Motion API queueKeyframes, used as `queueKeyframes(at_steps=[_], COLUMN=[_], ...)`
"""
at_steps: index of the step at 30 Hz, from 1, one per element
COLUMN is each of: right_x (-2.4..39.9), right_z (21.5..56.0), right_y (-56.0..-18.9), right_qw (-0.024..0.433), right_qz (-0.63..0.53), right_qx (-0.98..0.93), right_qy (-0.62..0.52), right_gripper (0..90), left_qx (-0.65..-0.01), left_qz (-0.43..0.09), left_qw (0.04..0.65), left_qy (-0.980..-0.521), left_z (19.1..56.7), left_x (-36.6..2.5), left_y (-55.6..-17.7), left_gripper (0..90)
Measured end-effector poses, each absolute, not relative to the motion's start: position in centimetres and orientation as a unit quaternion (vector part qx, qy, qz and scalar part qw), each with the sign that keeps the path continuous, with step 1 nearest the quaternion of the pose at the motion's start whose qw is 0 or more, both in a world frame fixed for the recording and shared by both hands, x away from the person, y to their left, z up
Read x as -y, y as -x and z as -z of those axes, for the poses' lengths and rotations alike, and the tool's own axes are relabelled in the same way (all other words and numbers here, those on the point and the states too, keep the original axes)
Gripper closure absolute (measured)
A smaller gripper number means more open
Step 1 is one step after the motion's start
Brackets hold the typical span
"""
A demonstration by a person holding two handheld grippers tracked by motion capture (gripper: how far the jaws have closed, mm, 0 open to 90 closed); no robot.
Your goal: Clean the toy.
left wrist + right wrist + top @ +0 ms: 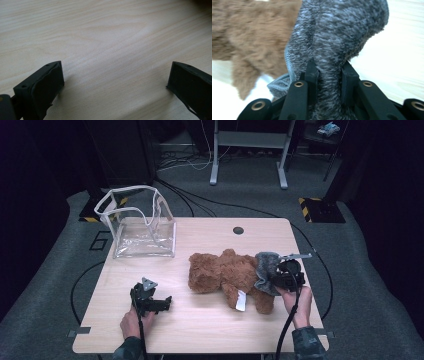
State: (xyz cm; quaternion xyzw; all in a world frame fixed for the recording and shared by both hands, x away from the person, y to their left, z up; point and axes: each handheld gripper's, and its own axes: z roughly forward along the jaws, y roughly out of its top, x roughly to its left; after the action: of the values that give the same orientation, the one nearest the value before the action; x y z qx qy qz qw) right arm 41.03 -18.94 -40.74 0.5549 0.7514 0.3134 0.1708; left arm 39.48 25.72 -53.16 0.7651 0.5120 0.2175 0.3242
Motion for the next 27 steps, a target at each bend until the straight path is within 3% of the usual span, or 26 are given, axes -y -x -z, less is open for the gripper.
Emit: queueKeyframes(at_steps=[8, 17, 27], right_x=[15.9, 17.2, 18.4], right_z=[42.9, 43.8, 44.3], right_y=[-40.8, -38.9, -36.4], right_qw=[0.162, 0.140, 0.149], right_qz=[-0.290, -0.267, -0.247], right_qx=[-0.773, -0.776, -0.788], right_qy=[-0.540, -0.554, -0.544], right_gripper=[71.2, 71.2, 71.3], left_qx=[-0.512, -0.512, -0.512], left_qz=[-0.217, -0.217, -0.217], left_qw=[0.325, 0.324, 0.325], left_qy=[-0.765, -0.765, -0.765], left_z=[53.2, 53.2, 53.2], left_x=[-25.7, -25.7, -25.7], left_y=[-39.5, -39.5, -39.5], left_gripper=[0.1, 0.1, 0.1])
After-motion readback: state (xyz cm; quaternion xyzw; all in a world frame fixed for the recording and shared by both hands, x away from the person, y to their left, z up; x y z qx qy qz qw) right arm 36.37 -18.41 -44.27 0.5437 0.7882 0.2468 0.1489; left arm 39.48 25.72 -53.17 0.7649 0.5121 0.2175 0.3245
